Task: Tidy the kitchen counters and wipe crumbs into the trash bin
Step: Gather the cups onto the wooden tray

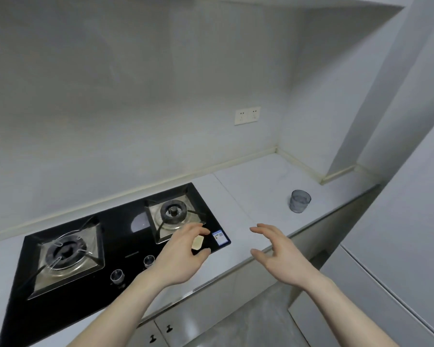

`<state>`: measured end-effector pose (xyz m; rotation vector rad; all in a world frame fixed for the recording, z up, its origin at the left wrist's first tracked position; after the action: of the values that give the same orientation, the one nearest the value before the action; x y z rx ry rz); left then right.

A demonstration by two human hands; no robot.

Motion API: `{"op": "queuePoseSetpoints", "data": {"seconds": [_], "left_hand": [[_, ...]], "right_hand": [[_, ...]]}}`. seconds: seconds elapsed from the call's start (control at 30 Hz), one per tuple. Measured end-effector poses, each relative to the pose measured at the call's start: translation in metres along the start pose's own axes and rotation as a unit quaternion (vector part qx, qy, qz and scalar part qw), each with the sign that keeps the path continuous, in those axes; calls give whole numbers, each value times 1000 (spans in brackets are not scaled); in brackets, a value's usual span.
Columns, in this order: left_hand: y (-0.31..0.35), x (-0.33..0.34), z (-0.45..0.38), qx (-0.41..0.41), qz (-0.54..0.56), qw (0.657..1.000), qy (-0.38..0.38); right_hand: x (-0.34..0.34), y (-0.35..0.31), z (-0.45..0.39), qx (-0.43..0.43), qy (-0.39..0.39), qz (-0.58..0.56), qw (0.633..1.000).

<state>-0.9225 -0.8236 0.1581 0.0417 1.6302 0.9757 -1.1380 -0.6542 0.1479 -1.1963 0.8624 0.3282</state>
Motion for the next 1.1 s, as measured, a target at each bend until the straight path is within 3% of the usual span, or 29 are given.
{"op": "queuePoseSetpoints", "data": {"seconds": [0.37,0.7,0.97,1.1], "left_hand": [[19,17,-91,-4,-10,1000,-5],[32,71,-136,-91,19,995,26],[58,95,-187,-156,35,986,48],[65,105,-192,-188,34,980,62]], "right_hand": [[-55,87,-80,36,-5,15,999],[-88,196,-176,115,-67,49,990],[-132,290,-251,195,28,64,978],[-134,322,-279,244,-26,67,967]]}}
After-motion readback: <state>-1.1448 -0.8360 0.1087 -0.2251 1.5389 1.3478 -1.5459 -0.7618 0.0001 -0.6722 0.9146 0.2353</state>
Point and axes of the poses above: each hand's wrist, its own z-axis away from the middle knuckle, its own x-axis out of the palm, y = z × x, the point moved 1 cm from there along -z, towards the middle knuckle, and after that the axes turned 4 degrees about -y, right-handed, at the moved point
